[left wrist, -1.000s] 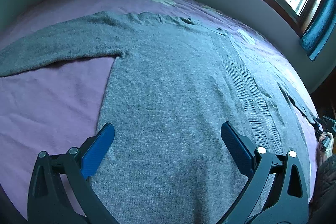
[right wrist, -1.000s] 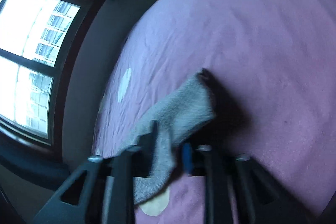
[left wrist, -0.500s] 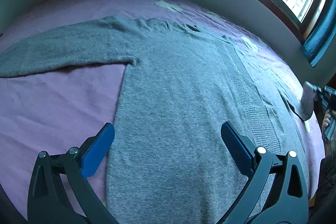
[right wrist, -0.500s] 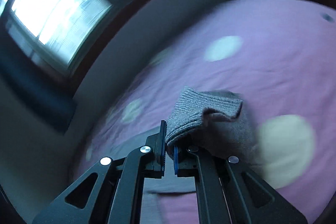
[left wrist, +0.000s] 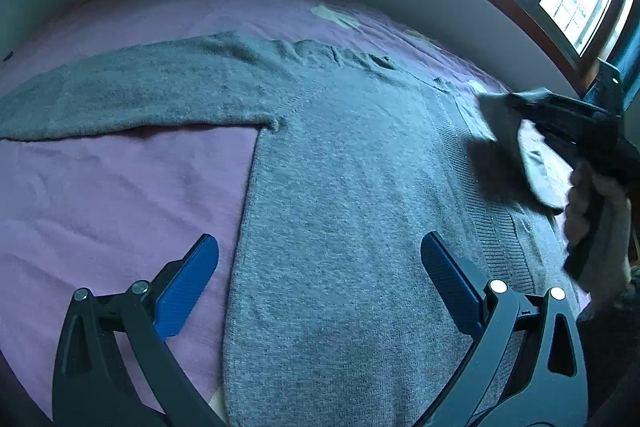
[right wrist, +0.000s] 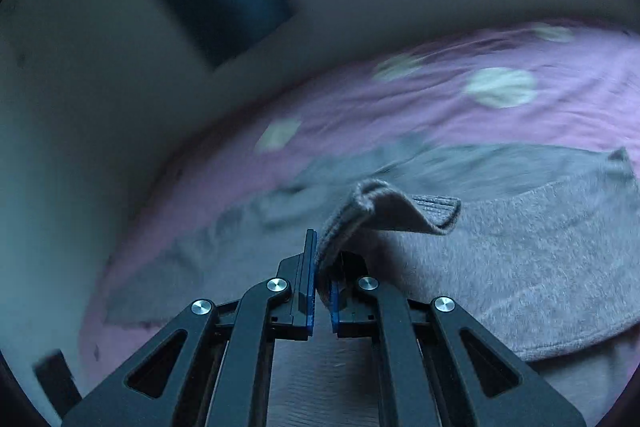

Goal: Fold small clothes
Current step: 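Grasp the grey sweater sleeve cuff with the right gripper and lift, then carry the sleeve across the sweater body and release with the right gripper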

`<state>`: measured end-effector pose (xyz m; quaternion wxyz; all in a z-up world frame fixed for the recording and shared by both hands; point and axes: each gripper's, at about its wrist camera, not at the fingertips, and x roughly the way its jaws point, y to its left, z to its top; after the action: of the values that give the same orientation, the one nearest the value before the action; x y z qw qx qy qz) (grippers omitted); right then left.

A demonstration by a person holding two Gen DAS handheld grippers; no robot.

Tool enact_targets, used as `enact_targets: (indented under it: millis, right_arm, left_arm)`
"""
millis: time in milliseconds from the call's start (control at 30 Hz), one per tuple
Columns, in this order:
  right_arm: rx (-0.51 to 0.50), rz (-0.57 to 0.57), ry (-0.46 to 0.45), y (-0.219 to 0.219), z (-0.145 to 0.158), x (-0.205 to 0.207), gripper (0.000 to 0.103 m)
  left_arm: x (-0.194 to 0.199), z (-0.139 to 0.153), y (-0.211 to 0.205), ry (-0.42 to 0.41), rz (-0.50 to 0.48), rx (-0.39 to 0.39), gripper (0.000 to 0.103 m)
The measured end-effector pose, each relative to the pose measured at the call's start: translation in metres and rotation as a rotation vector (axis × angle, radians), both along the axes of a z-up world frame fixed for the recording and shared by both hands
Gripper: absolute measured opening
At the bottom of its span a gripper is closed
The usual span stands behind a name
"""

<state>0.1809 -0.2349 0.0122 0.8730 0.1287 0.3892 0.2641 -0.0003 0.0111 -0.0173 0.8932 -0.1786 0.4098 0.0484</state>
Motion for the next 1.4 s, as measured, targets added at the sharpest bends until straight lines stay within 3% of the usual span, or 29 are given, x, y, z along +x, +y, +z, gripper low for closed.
enact_targets:
  millis: [167,400,867,1400]
  right_arm:
    - [-0.12,0.122,-0.012,0.061,-0.015,-0.014,0.005]
    - [-0.307,0.247,-0.047,0.104,-0.038,-0.032,0.005]
    - [-0.375,0.298,-0.061,0.111,-0.044,-0.037,0.005]
    - [-0.369,0.392,-0.075,0.129,-0.05,-0.048,0.005]
  left_arm:
    - [0.001,-0.001,0.002,0.001,0.0,-0.004,0.101]
    - [0.001,-0.003,0.003,0.006,0.0,-0.009,0.101]
    - [0.002,-0.007,-0.002,0.016,-0.009,-0.007,0.101]
    - [0.004,-0.009,-0.003,0.019,-0.014,0.003,0.101]
